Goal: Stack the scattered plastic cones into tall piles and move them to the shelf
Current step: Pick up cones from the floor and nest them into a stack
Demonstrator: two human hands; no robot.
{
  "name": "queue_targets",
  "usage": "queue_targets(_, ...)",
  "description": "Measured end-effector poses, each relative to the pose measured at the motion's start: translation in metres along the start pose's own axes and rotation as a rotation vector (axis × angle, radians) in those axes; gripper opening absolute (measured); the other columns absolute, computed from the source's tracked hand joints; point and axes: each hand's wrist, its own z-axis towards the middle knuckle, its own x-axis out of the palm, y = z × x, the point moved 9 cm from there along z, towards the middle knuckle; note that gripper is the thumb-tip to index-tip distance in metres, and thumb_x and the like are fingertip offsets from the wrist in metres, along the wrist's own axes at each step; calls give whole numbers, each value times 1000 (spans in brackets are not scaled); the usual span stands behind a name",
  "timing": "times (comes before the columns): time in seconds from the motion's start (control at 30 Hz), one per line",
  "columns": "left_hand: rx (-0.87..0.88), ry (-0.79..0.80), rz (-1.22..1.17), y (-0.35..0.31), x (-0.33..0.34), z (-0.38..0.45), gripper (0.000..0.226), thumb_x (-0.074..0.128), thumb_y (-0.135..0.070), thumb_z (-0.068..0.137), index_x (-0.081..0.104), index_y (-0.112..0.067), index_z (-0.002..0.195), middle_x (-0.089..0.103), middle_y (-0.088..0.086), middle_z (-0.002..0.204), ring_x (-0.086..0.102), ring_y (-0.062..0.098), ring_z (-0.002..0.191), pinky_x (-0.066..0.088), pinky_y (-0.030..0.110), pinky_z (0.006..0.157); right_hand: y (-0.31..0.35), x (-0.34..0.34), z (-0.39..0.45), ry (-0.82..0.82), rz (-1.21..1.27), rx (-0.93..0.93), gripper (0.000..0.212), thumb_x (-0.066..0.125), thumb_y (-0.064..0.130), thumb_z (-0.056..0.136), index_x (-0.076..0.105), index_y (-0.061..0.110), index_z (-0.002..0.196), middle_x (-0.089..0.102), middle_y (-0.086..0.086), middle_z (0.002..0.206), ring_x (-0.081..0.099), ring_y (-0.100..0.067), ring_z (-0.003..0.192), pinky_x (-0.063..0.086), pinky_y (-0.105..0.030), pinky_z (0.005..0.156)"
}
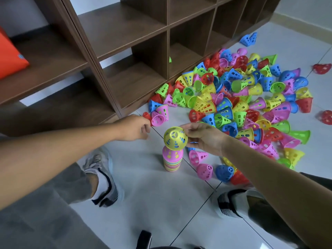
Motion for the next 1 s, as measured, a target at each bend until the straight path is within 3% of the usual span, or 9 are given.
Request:
queue_targets(0.13, -92, -160, -194, 36, -13, 20, 17, 82, -28, 77, 66, -25, 83, 70, -4, 83, 65, 14, 77, 51, 30, 72, -21, -3, 13, -16, -9, 63, 24, 50, 4, 101, 64, 4, 120, 68, -12, 105, 63, -23, 96, 56, -31, 84)
queue_targets(0.27, -149, -164, -84, 72, -10, 33, 19, 78, -23, 80, 65, -17, 92, 71, 3, 93, 65, 23, 85, 54, 36, 79, -43, -2, 21, -43, -4, 124, 19, 52, 4, 100, 69, 10, 107, 69, -8, 93, 63, -20, 87, 55, -34, 87)
queue_targets(0.33, -173, -185, -100, 83, -15, 43, 23, 80, -24, 80, 66, -15, 96, 70, 4, 94, 65, 24, 87, 54, 36, 81, -50, -3, 22, -64, -9, 141, 20, 51, 3, 100, 69, 11, 104, 68, -7, 89, 62, -19, 83, 53, -38, 91)
queue_targets(0.5, -213, -197, -174, 99, -20, 75, 25, 79, -26, 83, 60, -21, 99, 68, 2, 96, 63, 22, 90, 50, 34, 83, -57, -14, 26, -120, -61, 157, 19, 59, 7, 97, 67, 8, 114, 69, -9, 96, 63, -18, 85, 55, -32, 85)
queue_targets(0.73, -192, -161, -138, 101, 11, 108, 39, 79, -21, 81, 61, -18, 115, 62, 8, 117, 62, 27, 104, 51, 37, 90, -63, -54, 21, -350, -132, 105, 19, 61, 7, 96, 68, 6, 114, 69, -22, 109, 68, -33, 94, 59, -40, 89)
queue_targets(0.83, -179, -163, -86, 95, 16, 122, 54, 76, -20, 84, 54, -15, 133, 49, 12, 131, 57, 31, 112, 47, 38, 95, -69, -83, 11, -511, -288, 111, 22, 60, 5, 96, 67, 4, 118, 71, -17, 104, 70, -27, 89, 61, -31, 78)
queue_targets(0.9, -165, -164, -59, 94, 19, 132, 60, 75, -19, 85, 50, -15, 139, 45, 14, 137, 55, 34, 116, 46, 38, 96, -75, -100, 2, -605, -480, 133, 21, 62, 9, 96, 68, 9, 116, 71, -7, 99, 70, -22, 87, 60, -31, 78)
queue_targets(1.0, -151, -139, -34, 99, 25, 144, 62, 76, -18, 84, 49, -14, 140, 45, 15, 140, 55, 37, 119, 48, 44, 99, -89, -113, -9, -679, -712, 175, 22, 68, 20, 93, 68, 16, 115, 70, 0, 108, 65, -15, 95, 51, -28, 83)
